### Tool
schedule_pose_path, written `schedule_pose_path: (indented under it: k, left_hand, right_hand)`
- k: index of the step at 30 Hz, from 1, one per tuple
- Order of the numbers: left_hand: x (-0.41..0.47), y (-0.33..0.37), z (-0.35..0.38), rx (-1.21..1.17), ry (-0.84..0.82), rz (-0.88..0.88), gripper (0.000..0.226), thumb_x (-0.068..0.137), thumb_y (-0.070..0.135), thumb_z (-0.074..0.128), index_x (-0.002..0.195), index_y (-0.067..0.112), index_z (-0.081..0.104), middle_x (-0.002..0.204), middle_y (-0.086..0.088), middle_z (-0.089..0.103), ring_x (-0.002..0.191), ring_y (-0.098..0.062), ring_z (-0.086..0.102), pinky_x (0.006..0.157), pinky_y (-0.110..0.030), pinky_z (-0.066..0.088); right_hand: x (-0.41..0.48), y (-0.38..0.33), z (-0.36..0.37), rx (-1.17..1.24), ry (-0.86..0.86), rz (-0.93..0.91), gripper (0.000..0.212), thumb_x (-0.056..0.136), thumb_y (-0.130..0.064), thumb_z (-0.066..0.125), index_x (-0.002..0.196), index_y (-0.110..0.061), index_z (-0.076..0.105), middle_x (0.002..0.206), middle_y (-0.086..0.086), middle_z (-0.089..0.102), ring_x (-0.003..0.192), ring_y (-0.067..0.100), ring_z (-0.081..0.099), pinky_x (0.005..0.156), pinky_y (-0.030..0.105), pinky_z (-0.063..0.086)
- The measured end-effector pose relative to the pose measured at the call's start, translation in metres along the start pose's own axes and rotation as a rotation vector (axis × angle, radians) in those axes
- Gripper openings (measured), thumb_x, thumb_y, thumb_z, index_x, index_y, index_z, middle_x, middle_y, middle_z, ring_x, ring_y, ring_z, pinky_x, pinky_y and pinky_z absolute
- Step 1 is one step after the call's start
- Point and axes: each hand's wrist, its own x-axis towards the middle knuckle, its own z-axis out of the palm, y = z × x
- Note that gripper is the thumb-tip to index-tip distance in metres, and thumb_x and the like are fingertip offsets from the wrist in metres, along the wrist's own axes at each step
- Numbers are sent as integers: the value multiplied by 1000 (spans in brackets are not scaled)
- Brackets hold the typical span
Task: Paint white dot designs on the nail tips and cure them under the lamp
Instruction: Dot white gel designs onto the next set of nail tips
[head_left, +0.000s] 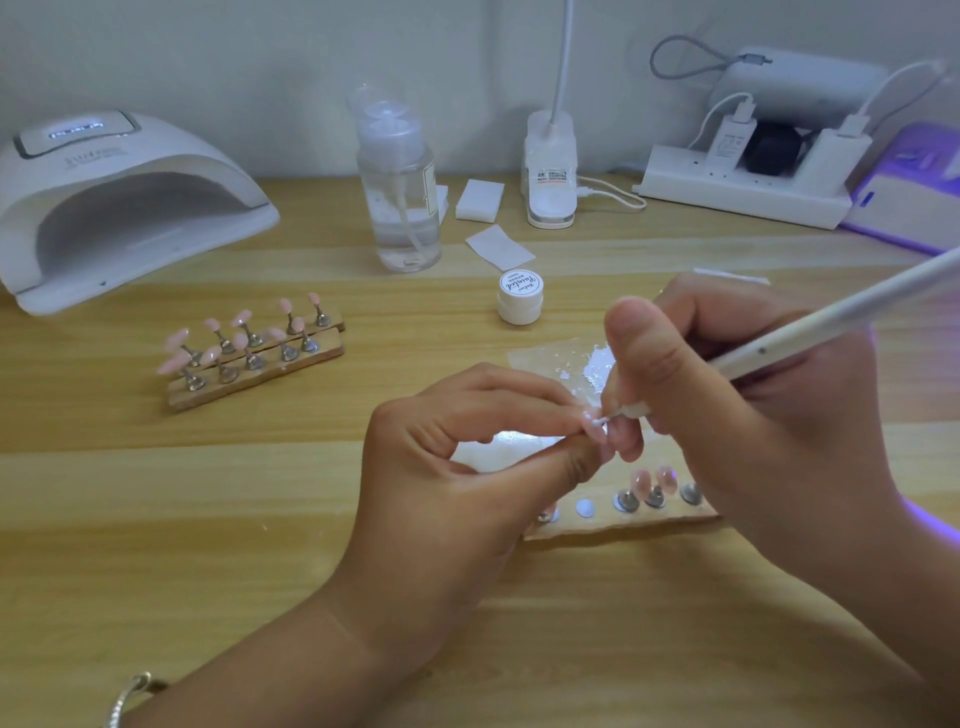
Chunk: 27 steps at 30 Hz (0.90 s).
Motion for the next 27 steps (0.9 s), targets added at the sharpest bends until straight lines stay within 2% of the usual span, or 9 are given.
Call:
schedule_pose_path:
  k: [4, 9, 13, 16, 18, 19, 22, 27]
  left_hand:
    - [0, 0, 0, -6, 7, -10, 12, 68, 8, 84, 70, 18, 78, 78, 1, 74, 74, -8, 68, 62, -6, 43]
    - [-1, 0, 0, -8, 14, -23, 12, 67, 7, 85, 70, 16, 78, 78, 1, 75, 75, -6, 68, 63, -6, 42]
    - [0, 0, 1, -10, 18, -26, 11, 66, 7, 85, 70, 15, 78, 78, 0, 75, 74, -5, 67, 62, -6, 42]
    - [-1, 0, 0, -4, 25, -49, 10, 66, 12, 86, 69, 17, 79, 79, 2, 75, 70, -7, 66, 59, -7, 41]
    - [-1, 0, -1, 12, 29, -58, 9, 66, 14, 86, 68, 20, 79, 79, 3, 75, 68, -8, 65, 61, -7, 40]
    - [-1, 0, -1, 13, 30, -64, 9, 67, 14, 85, 68, 20, 78, 79, 3, 75, 66, -7, 64, 61, -7, 40]
    - [0, -1, -2, 51, 19, -70, 10, 67, 20, 87, 68, 23, 78, 81, 5, 75, 65, -3, 64, 65, -9, 40]
    - [-1, -1, -2, 77, 18, -74, 7, 69, 30, 82, 71, 25, 78, 83, 7, 75, 72, -6, 66, 68, -14, 40]
  right_hand:
    - [0, 1, 0, 30, 5, 8, 42, 99, -20, 58, 60, -4, 53, 50, -2, 59, 41, 12, 56, 42, 17, 42]
    - [14, 0, -7, 171, 85, -14, 41, 98, -23, 54, 59, -15, 52, 50, -13, 52, 40, 18, 54, 45, 21, 41]
    - [30, 5, -21, 190, 131, 42, 43, 96, -34, 49, 56, -24, 62, 50, -5, 54, 43, 21, 55, 46, 22, 41]
    - [34, 20, -31, -37, 108, 120, 48, 98, -41, 45, 59, -23, 65, 56, 3, 60, 50, 14, 58, 50, 23, 43]
    - [33, 34, -36, -289, 36, 193, 52, 101, -50, 44, 63, -22, 66, 57, -4, 61, 52, 3, 56, 53, 13, 40]
    - [32, 40, -38, -375, -3, 248, 53, 100, -54, 44, 65, -22, 66, 56, -8, 60, 52, 1, 55, 53, 12, 39]
    - [26, 52, -38, -445, -106, 387, 49, 92, -63, 43, 70, -25, 65, 58, -14, 59, 49, 1, 53, 49, 21, 45]
    - [24, 59, -37, -445, -125, 375, 51, 87, -68, 42, 71, -24, 64, 64, -7, 60, 46, 2, 50, 42, 16, 43]
